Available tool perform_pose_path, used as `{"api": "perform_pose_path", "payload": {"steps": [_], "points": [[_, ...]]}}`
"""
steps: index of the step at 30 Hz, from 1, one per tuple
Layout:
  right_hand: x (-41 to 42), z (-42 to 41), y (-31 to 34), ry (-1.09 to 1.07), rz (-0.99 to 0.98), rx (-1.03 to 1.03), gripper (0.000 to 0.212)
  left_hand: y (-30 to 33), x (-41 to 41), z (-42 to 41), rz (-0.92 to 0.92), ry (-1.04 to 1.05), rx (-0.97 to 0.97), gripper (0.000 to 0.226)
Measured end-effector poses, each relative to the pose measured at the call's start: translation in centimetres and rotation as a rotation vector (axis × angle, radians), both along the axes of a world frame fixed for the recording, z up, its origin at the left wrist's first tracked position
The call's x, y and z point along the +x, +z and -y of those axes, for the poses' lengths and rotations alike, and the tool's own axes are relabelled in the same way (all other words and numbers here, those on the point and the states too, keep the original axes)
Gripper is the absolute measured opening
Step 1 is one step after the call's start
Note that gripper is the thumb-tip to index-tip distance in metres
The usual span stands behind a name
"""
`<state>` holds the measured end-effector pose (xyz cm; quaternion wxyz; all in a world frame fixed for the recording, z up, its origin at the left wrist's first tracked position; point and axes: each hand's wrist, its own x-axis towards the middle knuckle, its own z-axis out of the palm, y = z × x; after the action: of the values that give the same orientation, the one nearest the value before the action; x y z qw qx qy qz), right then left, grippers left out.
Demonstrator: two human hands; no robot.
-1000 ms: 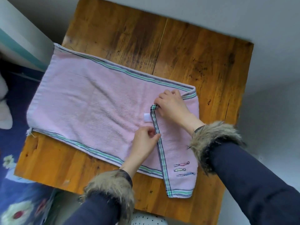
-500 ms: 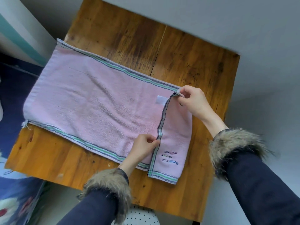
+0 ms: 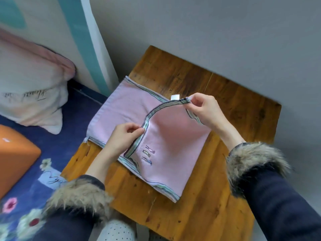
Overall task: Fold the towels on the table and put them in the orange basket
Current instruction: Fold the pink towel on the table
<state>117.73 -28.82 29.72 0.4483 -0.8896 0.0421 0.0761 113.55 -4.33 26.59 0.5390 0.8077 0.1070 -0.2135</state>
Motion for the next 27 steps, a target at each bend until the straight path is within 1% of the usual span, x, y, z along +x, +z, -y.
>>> {"api": "perform_pose_path", "payload": {"steps": [2, 4, 7, 9, 13, 14, 15, 17, 18, 20, 22, 25, 27], "points": [[1.8, -2.5, 0.1, -0.001, 0.031, 0.027, 0.016, 0.3, 1.5, -2.7, 0.053, 0.019, 0.062, 0.006], [3.9, -4.8, -0.2, -0.009, 0.050, 0.043, 0.011, 0.0, 3.0, -5.4, 0.081, 0.054, 0.113, 0.005], [7.3, -8.3, -1.6, -0.033, 0.102, 0.009, 0.007, -1.6, 5.6, -8.7, 0.087, 0.099, 0.174, 0.007], [9.7, -10.6, -3.2, -0.034, 0.092, -0.051, 0.005, -3.3, 7.2, -10.2, 0.071, 0.134, 0.207, 0.009], [13.9, -14.2, -7.7, -0.017, 0.036, -0.215, 0.015, -8.0, 9.5, -11.6, -0.003, 0.137, 0.288, 0.016], [14.4, -14.8, -9.0, -0.004, 0.030, -0.274, 0.019, -9.3, 9.6, -11.9, -0.028, 0.138, 0.300, 0.017], [14.8, -15.2, -10.2, 0.012, 0.021, -0.343, 0.028, -10.5, 9.5, -12.1, -0.044, 0.134, 0.311, 0.018], [14.3, -15.5, -12.4, 0.027, 0.010, -0.487, 0.045, -12.2, 8.8, -12.4, -0.033, 0.085, 0.331, 0.023], [13.7, -15.4, -13.4, 0.021, 0.023, -0.539, 0.049, -12.7, 8.3, -12.3, -0.010, 0.039, 0.354, 0.029], [11.8, -14.8, -15.1, 0.030, 0.051, -0.620, 0.051, -13.2, 7.3, -11.9, 0.052, -0.073, 0.452, 0.045], [9.8, -13.8, -16.5, 0.064, 0.074, -0.721, 0.052, -13.4, 6.8, -11.4, 0.112, -0.135, 0.546, 0.057], [7.6, -12.9, -17.2, 0.139, 0.097, -0.853, 0.053, -13.7, 7.1, -11.0, 0.138, -0.138, 0.580, 0.062], [6.8, -12.5, -17.4, 0.240, 0.117, -0.881, 0.049, -13.8, 7.5, -10.8, 0.155, -0.165, 0.606, 0.064]]}}
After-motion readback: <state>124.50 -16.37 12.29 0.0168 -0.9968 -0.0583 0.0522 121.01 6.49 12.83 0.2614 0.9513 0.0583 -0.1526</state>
